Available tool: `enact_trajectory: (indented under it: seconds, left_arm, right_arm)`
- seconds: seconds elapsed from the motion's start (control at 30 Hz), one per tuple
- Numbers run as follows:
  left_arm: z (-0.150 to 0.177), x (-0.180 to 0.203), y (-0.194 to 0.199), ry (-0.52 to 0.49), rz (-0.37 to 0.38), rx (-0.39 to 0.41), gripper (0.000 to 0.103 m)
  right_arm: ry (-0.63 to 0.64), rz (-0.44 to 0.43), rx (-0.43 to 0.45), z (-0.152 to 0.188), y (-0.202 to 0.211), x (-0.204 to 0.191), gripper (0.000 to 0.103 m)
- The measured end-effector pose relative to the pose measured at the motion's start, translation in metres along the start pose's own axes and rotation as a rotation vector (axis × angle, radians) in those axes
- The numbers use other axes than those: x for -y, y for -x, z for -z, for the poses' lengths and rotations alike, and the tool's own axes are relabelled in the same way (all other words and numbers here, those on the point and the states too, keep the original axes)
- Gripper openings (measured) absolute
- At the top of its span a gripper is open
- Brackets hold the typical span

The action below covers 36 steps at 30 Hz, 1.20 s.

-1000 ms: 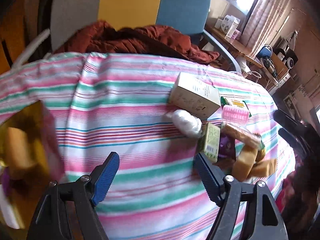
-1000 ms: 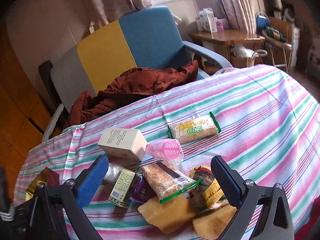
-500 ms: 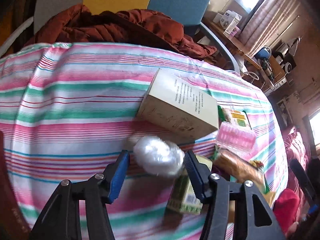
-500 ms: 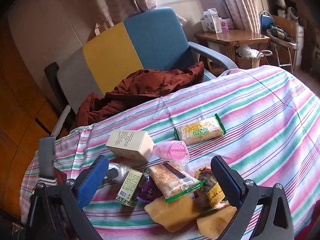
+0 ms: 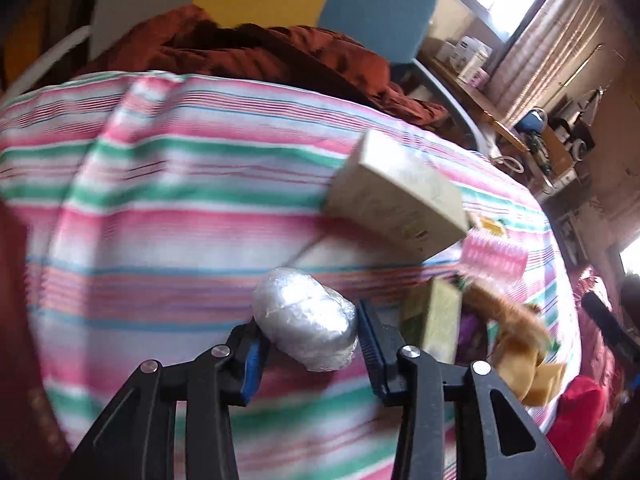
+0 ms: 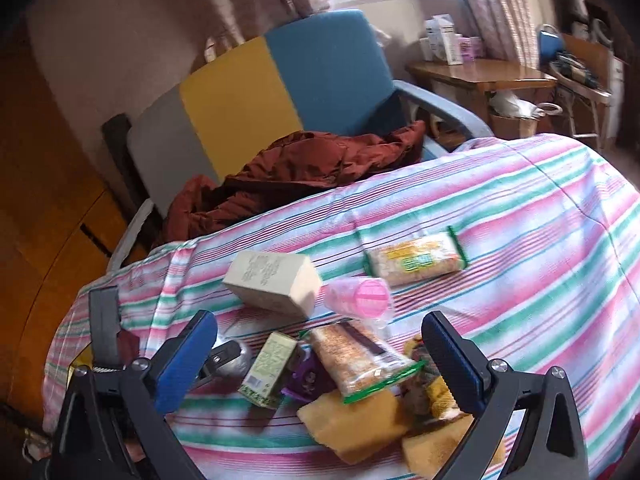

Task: Organize objects
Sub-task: 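Grasp the wrapped white ball with the left gripper while the right gripper grasps the green box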

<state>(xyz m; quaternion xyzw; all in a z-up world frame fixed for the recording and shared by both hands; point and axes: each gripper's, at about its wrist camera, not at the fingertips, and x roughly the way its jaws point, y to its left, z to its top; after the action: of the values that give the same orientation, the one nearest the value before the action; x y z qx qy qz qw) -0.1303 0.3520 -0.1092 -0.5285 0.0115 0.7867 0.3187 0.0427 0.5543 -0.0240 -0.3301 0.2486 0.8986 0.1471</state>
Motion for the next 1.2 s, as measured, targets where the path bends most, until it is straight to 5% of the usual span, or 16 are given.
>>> enact_trajectory:
  seconds: [0.37,0.63,0.8,1.03,1.13,1.2]
  left_arm:
    - [0.051,-0.009,0.031,-0.066,-0.061,0.016,0.042]
    - [0.076,-0.009,0.039,-0.13,-0.06,0.021,0.042]
    - [0.08,-0.007,0.041,-0.163,-0.061,0.035,0.042]
    - [0.083,-0.005,0.04,-0.191,-0.06,0.052,0.042]
    - [0.084,-0.005,0.041,-0.201,-0.064,0.058,0.042]
    - [0.085,-0.004,0.04,-0.209,-0.068,0.064,0.042]
  right_arm:
    - [0.259,-0.104,-0.19,0.025,-0.032,-0.051,0.103]
    - [0.675,-0.154,-0.416,0.033,-0.07,-0.094,0.103]
    - [0.881,-0.065,-0.546,0.04,-0.106,-0.098,0.103]
    - [0.944,-0.037,-0.627,0.042,-0.141,-0.098,0.102]
    - [0.909,-0.053,-0.651,0.043,-0.149,-0.093,0.077]
    - [0.89,-0.058,-0.641,0.045,-0.146,-0.09,0.077]
